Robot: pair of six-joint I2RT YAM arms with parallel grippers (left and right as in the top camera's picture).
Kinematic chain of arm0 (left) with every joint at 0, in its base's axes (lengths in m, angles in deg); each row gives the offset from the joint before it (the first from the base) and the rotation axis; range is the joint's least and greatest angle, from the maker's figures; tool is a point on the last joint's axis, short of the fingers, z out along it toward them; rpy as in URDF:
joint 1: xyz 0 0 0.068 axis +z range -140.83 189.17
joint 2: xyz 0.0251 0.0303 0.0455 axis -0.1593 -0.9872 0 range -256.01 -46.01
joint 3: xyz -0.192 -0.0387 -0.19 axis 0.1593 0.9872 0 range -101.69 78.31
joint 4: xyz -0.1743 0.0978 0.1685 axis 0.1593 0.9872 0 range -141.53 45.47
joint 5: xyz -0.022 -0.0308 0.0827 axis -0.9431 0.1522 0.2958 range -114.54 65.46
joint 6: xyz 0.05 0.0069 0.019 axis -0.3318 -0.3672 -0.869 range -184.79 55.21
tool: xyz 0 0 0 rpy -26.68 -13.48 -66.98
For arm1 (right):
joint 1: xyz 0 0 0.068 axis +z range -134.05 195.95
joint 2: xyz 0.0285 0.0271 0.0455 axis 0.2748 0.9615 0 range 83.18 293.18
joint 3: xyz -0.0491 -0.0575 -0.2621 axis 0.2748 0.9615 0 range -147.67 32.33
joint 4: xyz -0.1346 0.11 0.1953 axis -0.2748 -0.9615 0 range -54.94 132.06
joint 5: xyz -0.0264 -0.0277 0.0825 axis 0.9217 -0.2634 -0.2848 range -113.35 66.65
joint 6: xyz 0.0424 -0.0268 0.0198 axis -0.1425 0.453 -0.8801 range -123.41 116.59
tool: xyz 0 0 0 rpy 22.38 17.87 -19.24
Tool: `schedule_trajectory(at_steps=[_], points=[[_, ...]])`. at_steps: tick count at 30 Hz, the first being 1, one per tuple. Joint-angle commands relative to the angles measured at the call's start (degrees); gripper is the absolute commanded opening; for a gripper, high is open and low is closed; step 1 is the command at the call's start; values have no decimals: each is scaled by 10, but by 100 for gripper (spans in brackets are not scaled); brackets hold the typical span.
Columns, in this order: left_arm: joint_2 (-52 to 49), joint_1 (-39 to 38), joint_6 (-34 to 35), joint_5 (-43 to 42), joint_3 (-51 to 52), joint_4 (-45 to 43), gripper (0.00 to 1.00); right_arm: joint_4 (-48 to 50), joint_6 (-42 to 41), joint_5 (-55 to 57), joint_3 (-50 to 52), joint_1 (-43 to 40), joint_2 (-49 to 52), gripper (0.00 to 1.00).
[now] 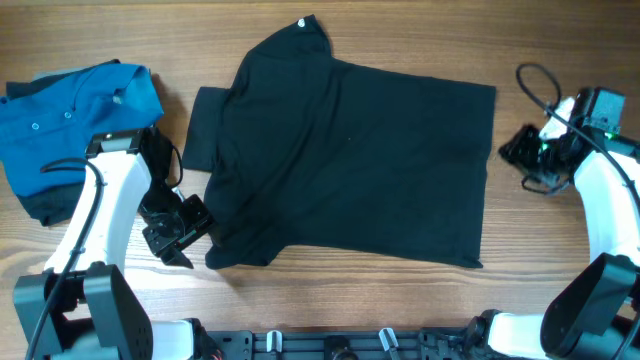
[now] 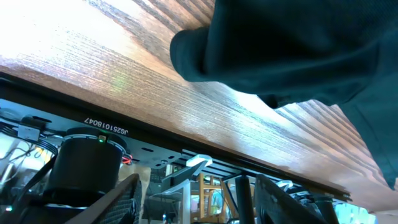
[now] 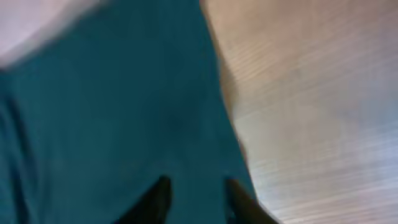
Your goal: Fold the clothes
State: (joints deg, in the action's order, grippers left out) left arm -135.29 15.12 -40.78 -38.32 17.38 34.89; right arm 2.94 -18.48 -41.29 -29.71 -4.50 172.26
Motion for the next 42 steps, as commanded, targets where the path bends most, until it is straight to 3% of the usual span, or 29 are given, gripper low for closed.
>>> schedule_trajectory(at_steps=[1, 4, 6, 8, 9, 10, 11, 12, 13, 17, 20, 23, 25, 26, 28, 30, 31, 33, 34, 36, 38, 42], points=[[9, 3, -13, -2, -7, -18, 50, 81, -27, -32, 6, 0, 41, 19], [9, 3, -47, -80, -7, -103, 21, 139, -31, -56, 6, 14, 129, 17], [9, 1, -67, -132, -7, -154, 17, 160, -29, -78, 6, 18, 180, 24], [9, -11, -87, -156, -7, -210, 17, 156, -18, -79, 6, 18, 231, 24], [9, -19, -93, -156, -7, -227, 17, 156, -3, -78, 6, 18, 244, 20], [8, -35, -104, -156, -7, -255, 17, 154, 8, -72, 6, 18, 259, 7], [8, -47, -103, -156, -7, -274, 17, 149, 6, -53, 6, 16, 262, 4], [8, -62, -103, -156, -7, -296, 17, 143, -4, -13, 4, 12, 262, 4], [8, -86, -103, -156, -7, -332, 25, 135, -21, 41, -7, -1, 262, 4], [8, -129, -103, -138, -7, -426, 52, 129, -21, 59, -67, -51, 261, 4], [3, -153, -103, -74, -7, -525, 55, 100, -24, 41, -122, -76, 250, 5], [-25, -156, -103, -59, -7, -621, 53, 45, 20, -33, -169, -81, 218, 41], [-57, -156, -102, -61, -7, -667, 51, 4, 32, -75, -172, -80, 185, 45], [-77, -156, -101, -66, -7, -686, 47, -30, 32, -103, -172, -78, 168, 45], [-134, -156, -101, -67, -7, -704, 27, -135, 31, -109, -172, -63, 154, 35], [-172, -156, -101, -67, -7, -704, 22, -203, 30, -73, -169, -50, 156, 28], [-197, -156, -101, -67, -7, -706, 18, -230, 29, -38, -162, -41, 156, 28], [-242, -154, -101, -63, -7, -728, 12, -261, 7, 60, -133, -23, 156, 40], [-252, -154, -101, -50, -7, -733, 9, -259, -2, 75, -116, -21, 156, 41], [-264, -154, -78, 35, -7, -731, 7, -231, -6, 77, -67, -21, 157, 40], [-264, -146, -37, 110, -7, -723, 8, -186, -24, 85, -13, -21, 157, 24], [-259, -110, -26, 82, -9, -725, 14, -114, -86, 114, 68, -21, 157, 9]])
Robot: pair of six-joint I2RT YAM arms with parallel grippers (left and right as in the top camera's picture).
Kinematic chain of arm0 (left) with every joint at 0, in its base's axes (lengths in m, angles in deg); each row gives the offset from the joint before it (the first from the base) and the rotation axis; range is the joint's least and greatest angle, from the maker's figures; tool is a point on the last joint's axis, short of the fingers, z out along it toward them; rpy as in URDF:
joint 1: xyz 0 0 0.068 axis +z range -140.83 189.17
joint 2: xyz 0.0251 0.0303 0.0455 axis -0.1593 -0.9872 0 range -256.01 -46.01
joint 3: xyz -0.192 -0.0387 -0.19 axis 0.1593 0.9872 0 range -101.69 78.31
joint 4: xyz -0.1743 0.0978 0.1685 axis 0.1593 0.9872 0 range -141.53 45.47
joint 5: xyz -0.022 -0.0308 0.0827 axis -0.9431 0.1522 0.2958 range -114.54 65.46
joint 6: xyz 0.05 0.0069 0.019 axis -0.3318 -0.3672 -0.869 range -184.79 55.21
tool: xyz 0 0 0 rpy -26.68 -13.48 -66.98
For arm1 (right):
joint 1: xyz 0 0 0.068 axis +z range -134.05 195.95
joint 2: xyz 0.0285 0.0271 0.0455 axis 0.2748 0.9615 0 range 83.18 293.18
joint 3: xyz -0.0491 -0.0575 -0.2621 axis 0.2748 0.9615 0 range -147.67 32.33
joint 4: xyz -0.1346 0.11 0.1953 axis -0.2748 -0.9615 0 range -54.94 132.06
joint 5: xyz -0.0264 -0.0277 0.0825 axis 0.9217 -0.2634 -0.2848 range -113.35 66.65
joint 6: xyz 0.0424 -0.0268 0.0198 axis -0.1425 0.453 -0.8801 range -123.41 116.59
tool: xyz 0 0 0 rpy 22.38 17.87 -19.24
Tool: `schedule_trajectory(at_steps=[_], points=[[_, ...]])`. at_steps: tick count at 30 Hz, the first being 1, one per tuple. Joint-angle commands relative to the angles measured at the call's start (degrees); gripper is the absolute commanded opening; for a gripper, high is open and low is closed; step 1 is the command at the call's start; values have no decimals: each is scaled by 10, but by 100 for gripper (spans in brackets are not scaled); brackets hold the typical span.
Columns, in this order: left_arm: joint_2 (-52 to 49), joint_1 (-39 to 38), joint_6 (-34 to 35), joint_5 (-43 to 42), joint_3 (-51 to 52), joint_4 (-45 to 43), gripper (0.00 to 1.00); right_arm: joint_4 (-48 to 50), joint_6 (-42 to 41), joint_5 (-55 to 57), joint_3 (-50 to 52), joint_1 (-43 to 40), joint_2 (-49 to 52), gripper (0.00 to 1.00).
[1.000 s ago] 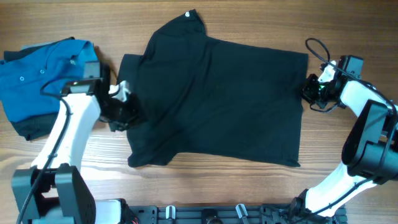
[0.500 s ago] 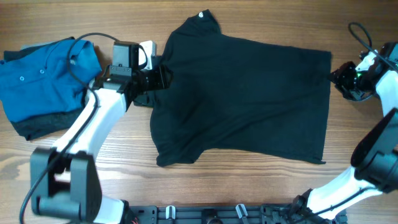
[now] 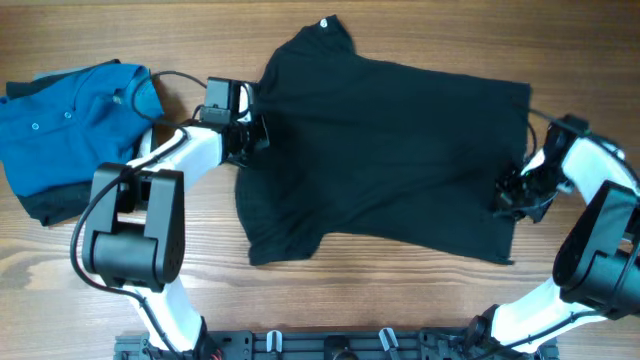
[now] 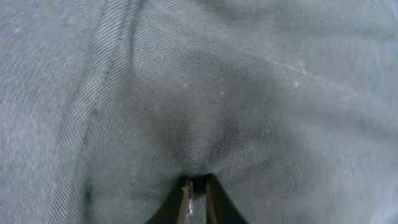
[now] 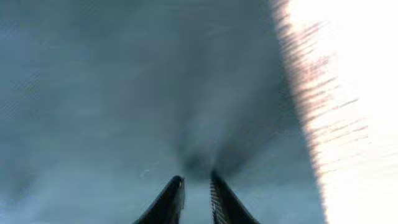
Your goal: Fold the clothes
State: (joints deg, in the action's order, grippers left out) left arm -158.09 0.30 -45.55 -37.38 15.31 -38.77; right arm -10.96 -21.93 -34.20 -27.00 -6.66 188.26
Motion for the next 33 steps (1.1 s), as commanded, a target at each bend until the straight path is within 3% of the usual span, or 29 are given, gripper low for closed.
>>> schedule_trajectory(at_steps=[1, 6, 8, 11, 12, 14, 15, 17, 21, 27, 30, 31, 33], points=[[-25, 46, 20, 55, 9, 11, 23, 28, -69, 74, 49, 0, -3, 5], [38, 58, -13, -30, -8, 12, 61, -79, -97, 174, -11, -20, -7, 4], [74, 57, -13, -48, -8, 21, 70, -99, -12, 116, -70, -22, -14, 4], [106, 55, -26, -91, -8, 68, 72, -89, 102, -28, -137, -22, -19, 15], [116, 53, -25, -101, -8, 106, 70, -63, 124, -99, -163, -22, -19, 22], [120, 42, -26, -105, -8, 183, 59, 30, 120, -188, -168, -20, -18, 17], [118, 33, -26, -103, -7, 229, 48, 82, 96, -198, -168, -18, -13, 14], [118, 19, -25, -81, -6, 290, 38, 160, 53, -187, -167, -9, 2, 14], [118, 6, 9, -57, 36, 321, 27, 271, 4, -187, -167, 18, 67, 14], [118, 7, 51, -28, 141, 229, 19, 367, -67, -179, -167, 44, 212, 7], [118, 7, 83, 22, 152, 247, 14, 373, -116, -76, -167, 43, 239, 4], [118, 7, 92, 31, 152, 257, 14, 373, -134, -26, -167, 43, 240, 4], [118, 7, 93, 17, 152, 263, 25, 390, -136, 2, -174, 37, 239, 4]])
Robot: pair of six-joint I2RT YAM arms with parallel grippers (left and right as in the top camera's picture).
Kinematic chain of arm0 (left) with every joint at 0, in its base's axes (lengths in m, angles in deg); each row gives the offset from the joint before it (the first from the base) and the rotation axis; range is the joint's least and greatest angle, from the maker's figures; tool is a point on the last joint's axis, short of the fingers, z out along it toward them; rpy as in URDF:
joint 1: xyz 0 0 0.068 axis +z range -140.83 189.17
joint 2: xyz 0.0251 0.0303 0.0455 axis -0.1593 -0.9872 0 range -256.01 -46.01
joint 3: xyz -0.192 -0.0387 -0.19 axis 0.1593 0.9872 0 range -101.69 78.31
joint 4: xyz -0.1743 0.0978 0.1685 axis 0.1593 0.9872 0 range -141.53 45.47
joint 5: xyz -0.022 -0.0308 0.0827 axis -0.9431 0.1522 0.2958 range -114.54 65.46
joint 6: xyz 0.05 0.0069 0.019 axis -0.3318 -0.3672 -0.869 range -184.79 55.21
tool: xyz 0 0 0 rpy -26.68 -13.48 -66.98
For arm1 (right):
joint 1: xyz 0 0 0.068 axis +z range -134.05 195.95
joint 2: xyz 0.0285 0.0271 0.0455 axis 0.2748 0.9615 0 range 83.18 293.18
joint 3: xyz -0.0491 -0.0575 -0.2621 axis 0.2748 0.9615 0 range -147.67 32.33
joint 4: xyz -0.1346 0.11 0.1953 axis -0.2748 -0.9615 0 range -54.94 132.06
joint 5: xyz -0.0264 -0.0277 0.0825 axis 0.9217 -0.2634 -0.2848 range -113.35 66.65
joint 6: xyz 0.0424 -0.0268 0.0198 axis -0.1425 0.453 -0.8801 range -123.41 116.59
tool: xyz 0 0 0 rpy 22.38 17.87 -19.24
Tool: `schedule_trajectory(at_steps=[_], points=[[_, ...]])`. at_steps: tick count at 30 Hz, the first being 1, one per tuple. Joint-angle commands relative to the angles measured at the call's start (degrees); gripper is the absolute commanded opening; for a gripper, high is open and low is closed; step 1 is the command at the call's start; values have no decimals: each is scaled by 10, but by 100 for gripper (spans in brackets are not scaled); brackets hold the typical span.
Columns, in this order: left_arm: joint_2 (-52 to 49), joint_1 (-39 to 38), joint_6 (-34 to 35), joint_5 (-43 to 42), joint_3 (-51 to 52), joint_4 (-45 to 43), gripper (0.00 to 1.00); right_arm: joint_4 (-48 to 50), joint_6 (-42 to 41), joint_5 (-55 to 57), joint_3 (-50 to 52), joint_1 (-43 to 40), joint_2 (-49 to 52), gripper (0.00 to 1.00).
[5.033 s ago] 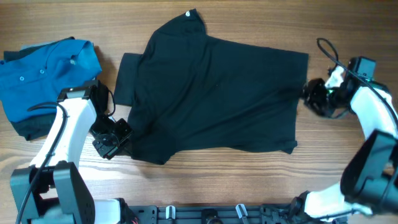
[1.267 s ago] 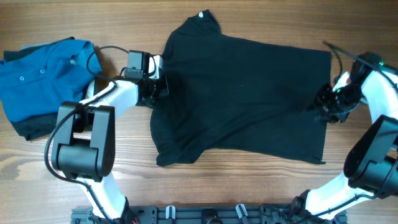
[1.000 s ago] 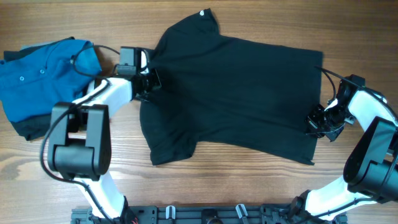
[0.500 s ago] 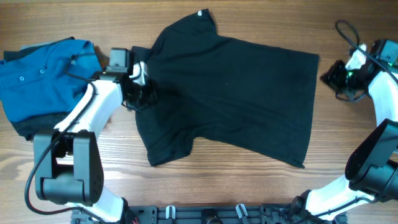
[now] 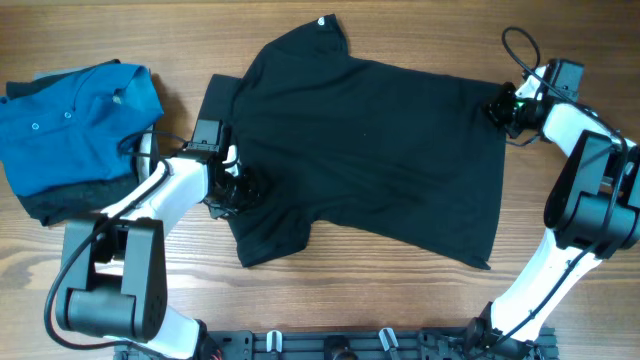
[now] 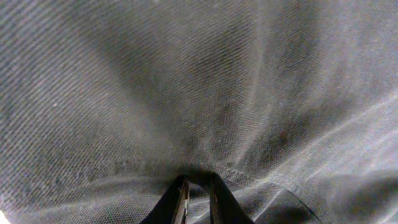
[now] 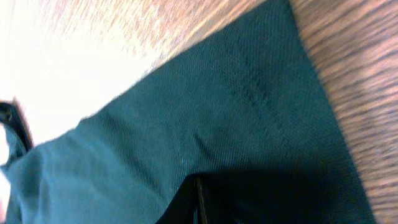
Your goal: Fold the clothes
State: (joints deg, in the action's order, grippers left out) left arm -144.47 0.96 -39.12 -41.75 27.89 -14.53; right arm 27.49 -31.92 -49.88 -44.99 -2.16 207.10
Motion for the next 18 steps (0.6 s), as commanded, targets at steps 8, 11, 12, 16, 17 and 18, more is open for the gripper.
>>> schedule_trajectory(at_steps=[8, 11, 12, 16, 17, 18], points=[[-14, 0, -51, -104, -85, 2, 44, -15, 42, 0, -137, -65, 41, 10], [-6, 0, -83, -111, -155, 14, 46, -98, 71, -33, -188, -71, 2, 20], [-5, 0, -96, -108, -171, 12, 46, -119, 87, -49, -192, -71, -18, 22], [-13, 0, -124, -24, -187, -54, 26, -327, 110, -61, -192, -66, -110, 26], [-23, 0, -143, 0, -186, -75, 16, -398, 110, -46, -192, -62, -117, 24], [-33, 1, -160, 10, -186, -91, 13, -465, 112, -18, -191, -56, -116, 23]])
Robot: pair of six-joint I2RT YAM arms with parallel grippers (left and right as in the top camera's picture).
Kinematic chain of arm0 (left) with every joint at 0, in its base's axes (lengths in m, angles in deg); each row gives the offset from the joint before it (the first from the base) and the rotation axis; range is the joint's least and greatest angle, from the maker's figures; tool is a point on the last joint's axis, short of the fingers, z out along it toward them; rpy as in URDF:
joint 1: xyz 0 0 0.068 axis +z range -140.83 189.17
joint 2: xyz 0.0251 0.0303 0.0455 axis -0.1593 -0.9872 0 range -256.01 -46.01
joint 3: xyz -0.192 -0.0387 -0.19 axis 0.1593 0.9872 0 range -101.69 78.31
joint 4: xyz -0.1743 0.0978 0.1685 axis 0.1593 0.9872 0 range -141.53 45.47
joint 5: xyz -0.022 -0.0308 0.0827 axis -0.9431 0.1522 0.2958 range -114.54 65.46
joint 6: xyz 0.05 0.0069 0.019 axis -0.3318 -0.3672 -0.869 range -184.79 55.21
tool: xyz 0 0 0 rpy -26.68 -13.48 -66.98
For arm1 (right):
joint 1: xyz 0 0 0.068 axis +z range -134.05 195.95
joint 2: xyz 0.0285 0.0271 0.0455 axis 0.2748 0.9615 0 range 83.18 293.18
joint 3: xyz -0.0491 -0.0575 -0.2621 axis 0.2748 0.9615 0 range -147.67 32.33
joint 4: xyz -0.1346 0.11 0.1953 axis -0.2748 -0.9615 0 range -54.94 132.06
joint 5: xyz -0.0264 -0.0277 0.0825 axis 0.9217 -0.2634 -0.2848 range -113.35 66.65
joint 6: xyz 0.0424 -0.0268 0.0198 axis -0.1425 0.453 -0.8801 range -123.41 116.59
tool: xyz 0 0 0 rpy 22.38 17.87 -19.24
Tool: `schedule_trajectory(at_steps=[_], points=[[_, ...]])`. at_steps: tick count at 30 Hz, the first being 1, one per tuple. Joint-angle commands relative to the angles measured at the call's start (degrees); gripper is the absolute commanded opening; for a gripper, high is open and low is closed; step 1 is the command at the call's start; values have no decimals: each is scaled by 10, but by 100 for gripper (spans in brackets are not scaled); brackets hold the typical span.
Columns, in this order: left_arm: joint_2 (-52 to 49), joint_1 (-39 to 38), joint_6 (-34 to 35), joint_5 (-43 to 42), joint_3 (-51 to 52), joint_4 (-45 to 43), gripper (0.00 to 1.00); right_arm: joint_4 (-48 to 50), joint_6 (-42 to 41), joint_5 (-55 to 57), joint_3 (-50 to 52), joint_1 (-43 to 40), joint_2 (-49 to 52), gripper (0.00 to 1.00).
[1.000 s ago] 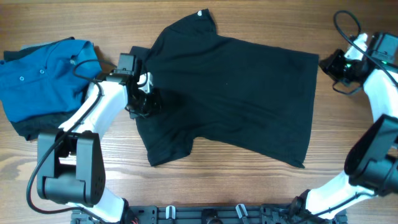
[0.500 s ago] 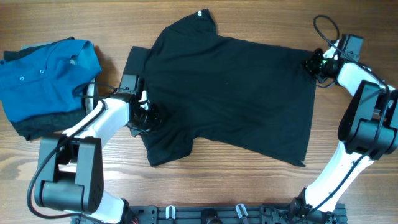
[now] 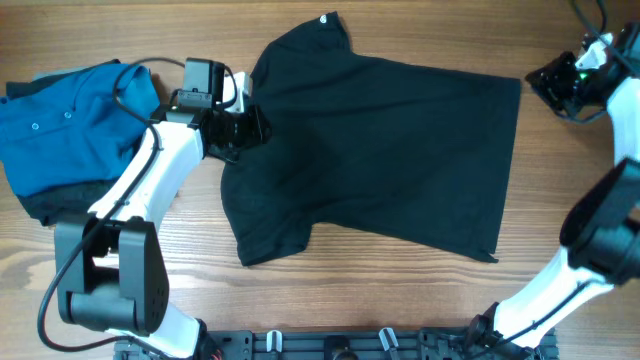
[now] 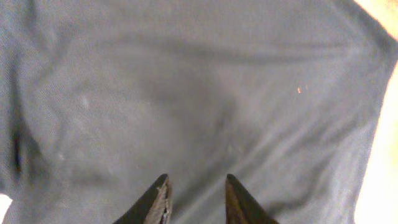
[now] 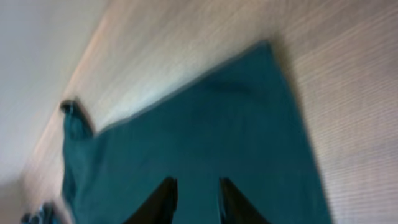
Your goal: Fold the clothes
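Observation:
A black shirt (image 3: 380, 150) lies spread flat across the middle of the table, collar at the far side. My left gripper (image 3: 247, 126) hovers over the shirt's left shoulder area, jaws open. In the left wrist view the left gripper (image 4: 196, 186) has only dark cloth (image 4: 199, 93) below it and nothing between the fingers. My right gripper (image 3: 548, 80) hangs just off the shirt's far right corner, open. In the right wrist view the right gripper (image 5: 195, 185) looks down on that corner of the shirt (image 5: 205, 137). The left sleeve does not show.
A blue collared shirt (image 3: 70, 110) lies bunched at the left end of the wooden table (image 3: 580, 230). The arm bases and a black rail (image 3: 330, 345) line the near edge.
Both grippers have opened and let go of the cloth. The left one has moved from the shirt's left side up to its shoulder. The right one now sits off the far right corner.
First both grippers stood open beside the shirt, left near the hem corner, right at the right edge. Then each was shut on cloth, left at the sleeve, right at the right edge. Later holds were lower left and far right corner. Now the shirt lies flatter, released.

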State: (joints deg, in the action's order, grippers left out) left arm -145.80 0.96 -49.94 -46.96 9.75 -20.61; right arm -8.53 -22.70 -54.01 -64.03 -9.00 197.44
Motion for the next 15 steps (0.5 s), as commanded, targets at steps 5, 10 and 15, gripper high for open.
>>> schedule_trajectory(at_steps=[5, 10, 15], points=[[-87, 1, -59, 71, -5, -81, 17, -204, 25, 177, 125, 74, -19, 34], [-85, 1, -59, 69, -5, -70, 23, -15, 24, 223, 286, 73, -17, 17], [-85, 1, -59, 69, -5, -57, 57, 62, -44, 386, 311, 61, -16, 4]])
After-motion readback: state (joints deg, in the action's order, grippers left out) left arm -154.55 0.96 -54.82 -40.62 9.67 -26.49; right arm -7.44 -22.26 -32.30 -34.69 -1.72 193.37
